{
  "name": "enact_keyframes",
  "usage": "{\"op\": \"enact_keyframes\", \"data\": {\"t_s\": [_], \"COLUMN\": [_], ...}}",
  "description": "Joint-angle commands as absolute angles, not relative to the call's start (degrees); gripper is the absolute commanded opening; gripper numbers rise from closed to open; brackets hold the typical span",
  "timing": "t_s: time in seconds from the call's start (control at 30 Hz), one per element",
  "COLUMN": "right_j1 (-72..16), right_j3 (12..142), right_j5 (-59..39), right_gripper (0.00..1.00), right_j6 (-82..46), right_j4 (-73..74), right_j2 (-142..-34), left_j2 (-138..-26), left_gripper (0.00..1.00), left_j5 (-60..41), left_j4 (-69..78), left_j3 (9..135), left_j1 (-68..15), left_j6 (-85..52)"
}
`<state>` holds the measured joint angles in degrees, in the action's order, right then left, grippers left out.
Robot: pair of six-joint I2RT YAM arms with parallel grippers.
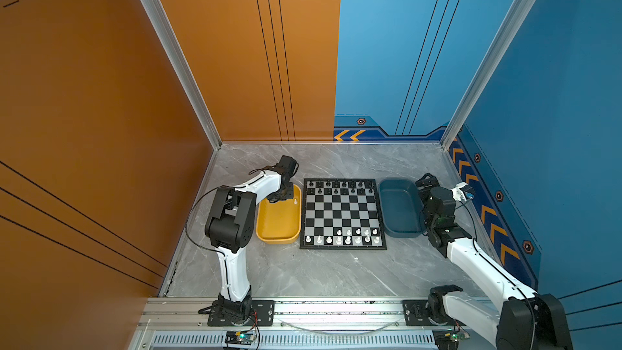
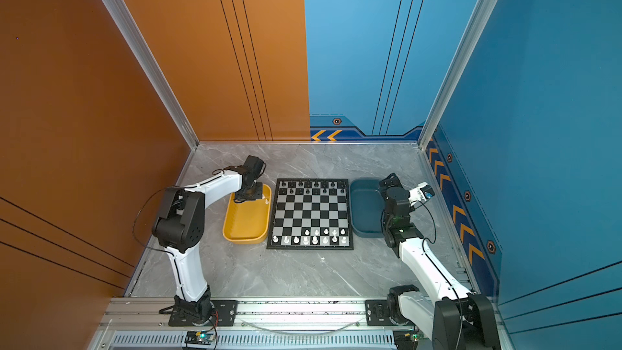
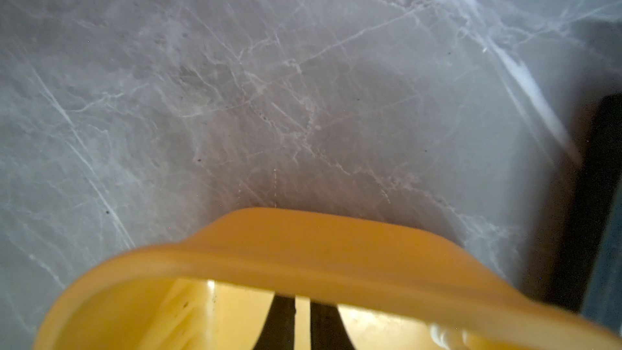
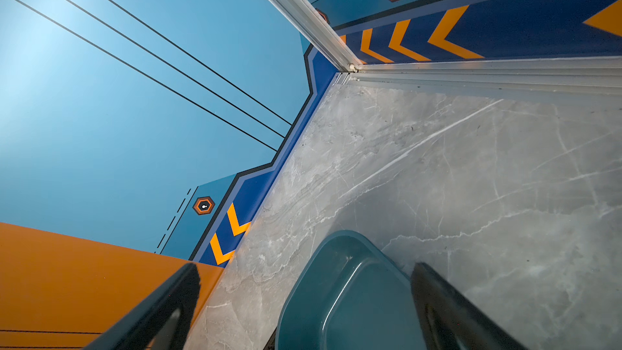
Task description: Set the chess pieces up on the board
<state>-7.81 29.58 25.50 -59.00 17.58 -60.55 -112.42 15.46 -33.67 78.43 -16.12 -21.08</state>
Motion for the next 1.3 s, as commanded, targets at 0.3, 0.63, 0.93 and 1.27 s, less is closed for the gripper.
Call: {"op": "enact_keyframes", "data": {"t_s": [0.3, 0.63, 0.93, 1.27], "right_j1": [-7.1, -1.6, 1.8, 1.0], "right_j3": [34.6, 48.2, 52.3, 51.1], "right_j5": [20.3, -6.6, -44.3, -48.3], "right_gripper": [1.0, 1.0, 1.0, 1.0], "right_j6": [-56.2, -43.5, -39.2, -41.8], "right_j4": [12.4, -9.4, -14.3, -11.7], "right_j2": [-60.4, -62.4, -73.1, -77.1], "left_j2": [-113.0, -112.5, -111.8, -111.6], "left_gripper": [0.0, 0.0, 0.0, 0.0], "left_j5": [15.1, 14.8, 15.2, 15.1], "left_j4": [-33.7, -33.7, -33.8, -34.3], "left_j3": [79.5, 79.5, 79.2, 79.4], "left_j1": [-16.3, -17.0, -17.1, -17.1], "left_j6": [-21.4, -20.7, -20.3, -20.0]}}
